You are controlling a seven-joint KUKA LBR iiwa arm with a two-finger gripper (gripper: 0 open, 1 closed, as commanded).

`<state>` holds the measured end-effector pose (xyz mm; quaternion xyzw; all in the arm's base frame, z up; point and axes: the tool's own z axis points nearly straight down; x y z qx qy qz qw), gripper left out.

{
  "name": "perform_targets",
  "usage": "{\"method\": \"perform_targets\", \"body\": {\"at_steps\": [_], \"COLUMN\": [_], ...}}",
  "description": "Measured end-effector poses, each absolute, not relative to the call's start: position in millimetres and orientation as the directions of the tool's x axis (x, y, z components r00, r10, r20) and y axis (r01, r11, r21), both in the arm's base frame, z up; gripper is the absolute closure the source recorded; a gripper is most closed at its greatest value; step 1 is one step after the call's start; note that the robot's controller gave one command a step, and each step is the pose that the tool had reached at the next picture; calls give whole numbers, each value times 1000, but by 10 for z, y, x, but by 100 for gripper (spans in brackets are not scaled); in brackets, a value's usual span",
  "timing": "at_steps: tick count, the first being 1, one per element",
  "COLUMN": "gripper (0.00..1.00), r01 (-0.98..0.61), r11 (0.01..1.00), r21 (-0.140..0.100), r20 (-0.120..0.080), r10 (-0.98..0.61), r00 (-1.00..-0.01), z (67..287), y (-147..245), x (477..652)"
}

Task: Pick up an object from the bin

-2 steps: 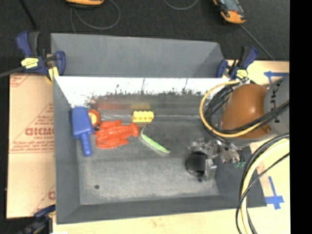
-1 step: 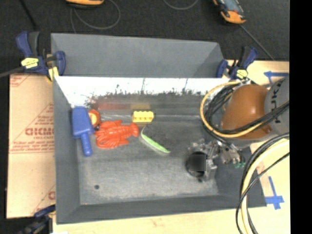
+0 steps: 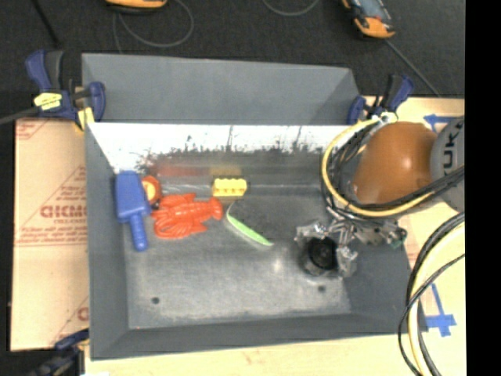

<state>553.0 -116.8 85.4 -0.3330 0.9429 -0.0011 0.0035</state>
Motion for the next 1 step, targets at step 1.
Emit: {"method": "perform_targets", "body": {"at_steps": [1], "gripper": [100], "r01": [-627], "r11": [779], "r21": [-4], "r20": [-6], "r10": [-627], "r00": [-779], "z": [855], "y": [-1169], "x": [5531]}}
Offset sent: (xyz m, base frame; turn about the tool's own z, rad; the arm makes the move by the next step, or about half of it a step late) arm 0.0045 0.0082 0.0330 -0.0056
